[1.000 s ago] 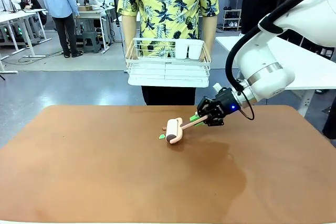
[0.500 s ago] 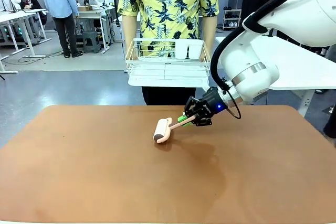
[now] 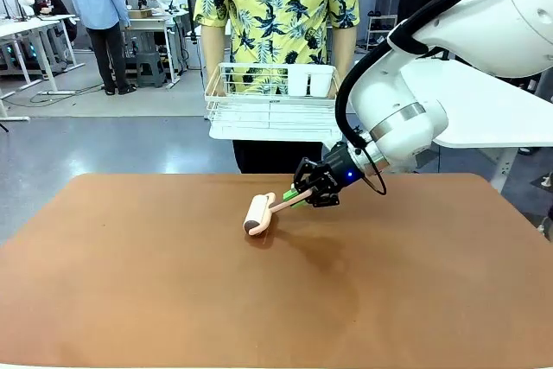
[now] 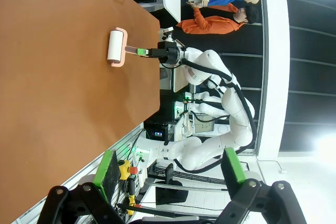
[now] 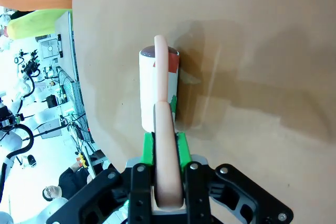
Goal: Clean the table.
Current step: Clean the table with the Lint Roller when the human lifts the Dish drying rack.
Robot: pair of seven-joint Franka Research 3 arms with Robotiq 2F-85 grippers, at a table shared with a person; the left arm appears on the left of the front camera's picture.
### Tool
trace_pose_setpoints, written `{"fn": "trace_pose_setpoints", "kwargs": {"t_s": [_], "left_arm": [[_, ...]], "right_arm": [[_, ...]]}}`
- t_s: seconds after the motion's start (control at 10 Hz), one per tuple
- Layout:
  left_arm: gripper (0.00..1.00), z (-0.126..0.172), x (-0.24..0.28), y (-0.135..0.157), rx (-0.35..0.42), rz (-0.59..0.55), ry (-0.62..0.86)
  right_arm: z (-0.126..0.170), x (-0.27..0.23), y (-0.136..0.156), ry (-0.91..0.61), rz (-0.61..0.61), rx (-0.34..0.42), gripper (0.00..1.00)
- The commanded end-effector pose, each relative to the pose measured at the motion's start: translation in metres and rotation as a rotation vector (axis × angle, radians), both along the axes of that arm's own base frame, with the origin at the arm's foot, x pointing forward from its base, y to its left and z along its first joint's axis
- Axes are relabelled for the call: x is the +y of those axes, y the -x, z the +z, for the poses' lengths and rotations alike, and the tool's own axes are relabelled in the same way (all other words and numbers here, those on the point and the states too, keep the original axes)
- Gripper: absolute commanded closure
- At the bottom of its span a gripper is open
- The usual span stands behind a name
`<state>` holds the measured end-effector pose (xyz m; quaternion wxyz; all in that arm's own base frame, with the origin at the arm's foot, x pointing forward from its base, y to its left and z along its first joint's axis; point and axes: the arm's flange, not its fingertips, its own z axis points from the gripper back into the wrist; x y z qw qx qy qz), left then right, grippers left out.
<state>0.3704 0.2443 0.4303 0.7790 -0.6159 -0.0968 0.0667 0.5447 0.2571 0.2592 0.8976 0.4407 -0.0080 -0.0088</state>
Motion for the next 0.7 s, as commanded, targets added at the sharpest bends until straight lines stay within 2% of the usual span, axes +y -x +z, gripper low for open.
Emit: {"fn": "trace_pose_setpoints", "kwargs": {"t_s": [0.0,0.3,0.6], "left_arm": [[0.00,0.000,0.001,0.004,-0.005,0.001,0.005],[0.00,0.000,0.001,0.004,-0.005,0.001,0.005],[0.00,0.000,0.001,0.004,-0.005,0.001,0.005]], "right_arm": [[-0.019,0.020,0.020,0.060,0.066,0.057,0.79],[0.005,0.017,0.020,0.016,0.057,0.030,0.79],[0.047,-0.001,0.015,-0.065,0.046,0.017,0.79]]}}
